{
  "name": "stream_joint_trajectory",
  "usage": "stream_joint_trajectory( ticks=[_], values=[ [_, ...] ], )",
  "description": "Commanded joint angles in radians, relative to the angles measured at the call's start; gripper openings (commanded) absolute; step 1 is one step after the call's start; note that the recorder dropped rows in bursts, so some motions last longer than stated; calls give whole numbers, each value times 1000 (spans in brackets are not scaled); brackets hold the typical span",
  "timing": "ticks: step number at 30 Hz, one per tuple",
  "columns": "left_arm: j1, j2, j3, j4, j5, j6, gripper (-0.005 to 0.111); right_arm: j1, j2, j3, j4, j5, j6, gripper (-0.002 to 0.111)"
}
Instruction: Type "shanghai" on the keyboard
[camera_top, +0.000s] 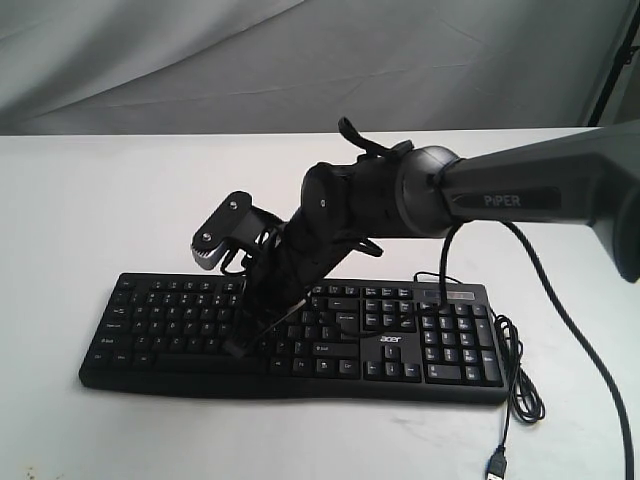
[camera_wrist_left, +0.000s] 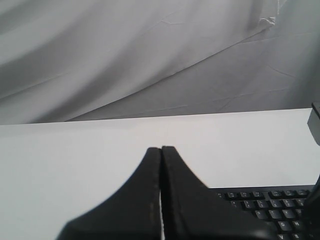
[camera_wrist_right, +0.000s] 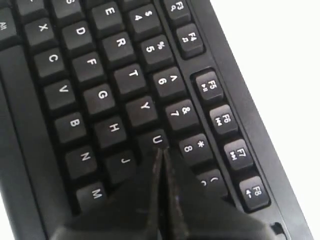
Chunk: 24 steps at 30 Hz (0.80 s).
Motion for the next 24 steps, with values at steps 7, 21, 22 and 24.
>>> stream_joint_trajectory(
  ticks=[7,21,22,24],
  values=[
    [-6,-2,2,0,-6,-3,0,-3,-204,9,-225,81,158,0],
    [-6,-2,2,0,-6,-3,0,-11,-792,306,-244,3,307,0],
    [-6,-2,2,0,-6,-3,0,-11,-815,306,-238,1,307,0],
    [-6,-2,2,0,-6,-3,0,-11,-885,306,-228,-9,307,0]
  ],
)
